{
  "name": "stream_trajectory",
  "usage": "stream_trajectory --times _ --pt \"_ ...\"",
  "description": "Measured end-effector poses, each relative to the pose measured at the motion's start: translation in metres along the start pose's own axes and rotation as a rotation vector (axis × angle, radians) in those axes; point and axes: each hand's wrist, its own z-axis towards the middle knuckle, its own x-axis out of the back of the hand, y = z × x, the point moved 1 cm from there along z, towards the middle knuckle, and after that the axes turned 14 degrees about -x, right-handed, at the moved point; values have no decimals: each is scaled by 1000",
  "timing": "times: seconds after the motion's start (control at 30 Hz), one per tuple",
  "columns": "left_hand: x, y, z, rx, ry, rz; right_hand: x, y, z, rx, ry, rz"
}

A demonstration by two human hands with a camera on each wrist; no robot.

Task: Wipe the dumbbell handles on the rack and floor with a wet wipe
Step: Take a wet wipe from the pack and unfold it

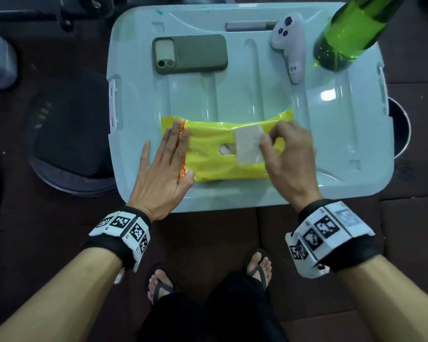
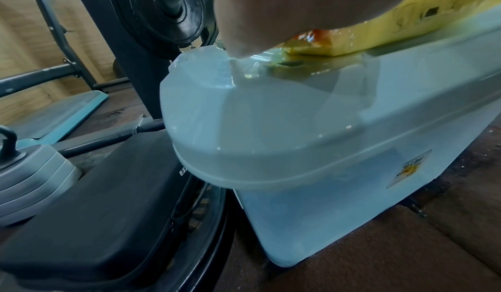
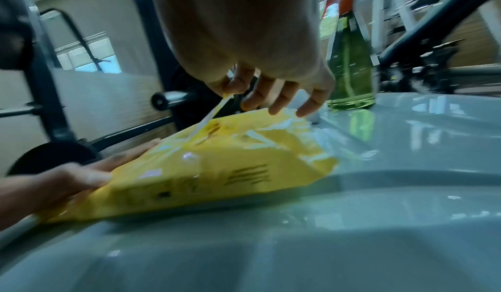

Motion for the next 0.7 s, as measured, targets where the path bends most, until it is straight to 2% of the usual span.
stream_trajectory --times 0.07,0.17,0.23,0.33,0.4,0.57,0.7 --pt "1 0 0 -6 4 -3 12 15 9 -74 -52 45" --pt "4 5 0 8 28 52 21 25 10 -91 -153 74" --pt "11 16 6 2 120 99 22 24 9 -96 -172 101" --pt "17 38 28 -152 263 212 20 20 9 -100 -172 127" --pt "21 46 44 -208 252 205 20 19 9 -106 -176 128" --pt "36 46 64 -231 158 227 28 20 10 -128 -220 137" --pt "41 46 70 -235 157 198 32 19 9 -127 -234 145"
